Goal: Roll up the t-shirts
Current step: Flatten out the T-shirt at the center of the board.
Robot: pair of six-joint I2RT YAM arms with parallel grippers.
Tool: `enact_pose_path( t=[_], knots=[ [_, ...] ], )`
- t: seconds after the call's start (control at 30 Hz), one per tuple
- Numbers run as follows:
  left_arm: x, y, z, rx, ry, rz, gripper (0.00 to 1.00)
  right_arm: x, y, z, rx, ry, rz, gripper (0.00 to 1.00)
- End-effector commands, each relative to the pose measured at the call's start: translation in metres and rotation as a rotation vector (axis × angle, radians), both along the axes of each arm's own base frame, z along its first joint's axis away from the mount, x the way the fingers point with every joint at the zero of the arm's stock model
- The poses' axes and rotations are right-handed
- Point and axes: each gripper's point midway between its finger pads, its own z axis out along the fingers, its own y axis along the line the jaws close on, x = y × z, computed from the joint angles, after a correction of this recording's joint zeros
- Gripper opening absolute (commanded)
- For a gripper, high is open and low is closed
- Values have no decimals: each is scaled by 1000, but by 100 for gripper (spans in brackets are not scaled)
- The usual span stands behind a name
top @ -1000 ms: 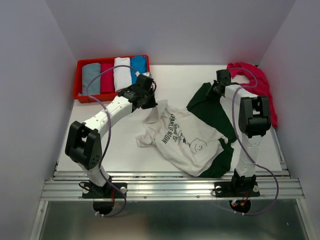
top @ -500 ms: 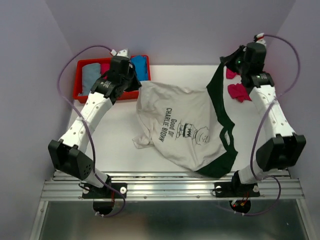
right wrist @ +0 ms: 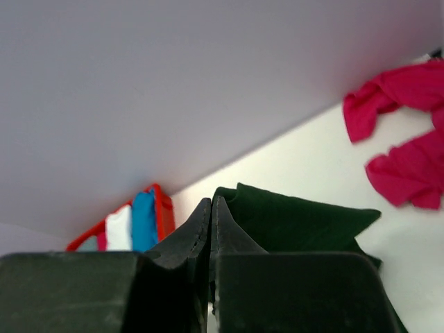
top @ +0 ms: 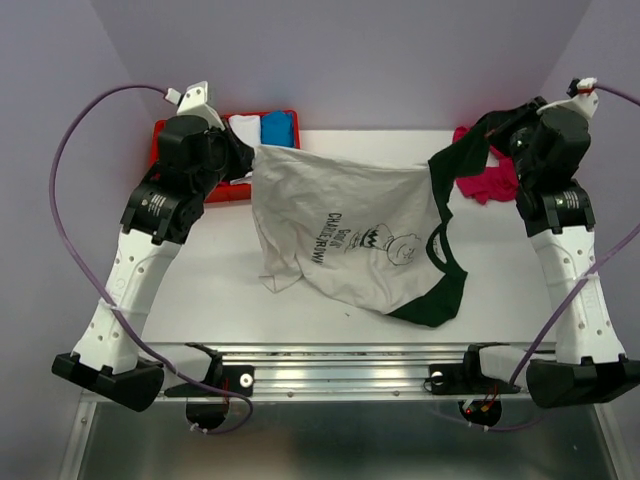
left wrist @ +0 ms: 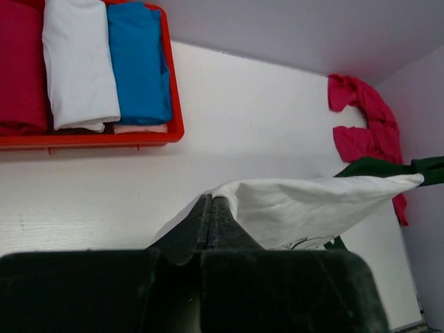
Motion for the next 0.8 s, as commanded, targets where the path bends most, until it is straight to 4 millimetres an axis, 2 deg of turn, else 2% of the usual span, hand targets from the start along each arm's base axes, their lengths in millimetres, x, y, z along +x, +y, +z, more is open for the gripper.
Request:
enact_pose_path(
  t=[0.0, 0.03, 0.07, 0.1, 0.13, 0.17, 0.2, 0.23, 0.27, 0.3, 0.33, 0.37, 0.43, 0.47, 0.57, 0.67, 0.77],
  knots=[
    [-8, 2, -31, 31, 55, -14, 0, -32, -11, -68, -17, 156, -45, 1],
    [-10, 1, -39, 27, 60, -30, 0, -53, -12, -74, -3, 156, -48, 1],
    [-14, -2, -50, 26, 80, -49, 0, -64, -12, -93, 8, 196, -48, 1],
    [-25, -7, -80, 17, 141, -88, 0, -77, -7, -144, 15, 318, -23, 1],
    [-29, -9, -94, 12, 163, -103, 0, -96, -2, -151, 54, 313, -3, 1],
    [-40, -10, -125, 16, 227, -119, 0, -108, 10, -171, 84, 352, 61, 1],
    [-44, -9, -140, 6, 260, -115, 0, -124, 17, -219, 121, 468, 84, 1],
    [-49, -10, -154, 2, 286, -122, 0, -140, 21, -229, 143, 473, 109, 1],
    [-53, -9, -166, 3, 312, -121, 0, -150, 25, -247, 163, 518, 122, 6],
    [-60, -7, -186, 13, 356, -117, 0, -161, 31, -262, 184, 556, 148, 16],
    [-63, -6, -194, 15, 373, -115, 0, -173, 33, -279, 201, 613, 150, 39],
    [-64, -6, -199, 9, 384, -109, 0, -180, 33, -292, 219, 645, 144, 45],
    [-67, -5, -212, 10, 405, -104, 0, -182, 32, -292, 224, 632, 134, 60],
    [-68, -4, -219, 10, 424, -100, 0, -178, 29, -292, 213, 638, 121, 61],
    [-68, -6, -224, 8, 441, -102, 0, -162, 20, -287, 149, 656, 89, 59],
    [-69, -6, -225, -5, 438, -98, 0, -143, 14, -309, 76, 744, 79, 55],
    [-69, -4, -225, -4, 435, -84, 0, -133, 18, -339, 61, 836, 112, 55]
  ],
)
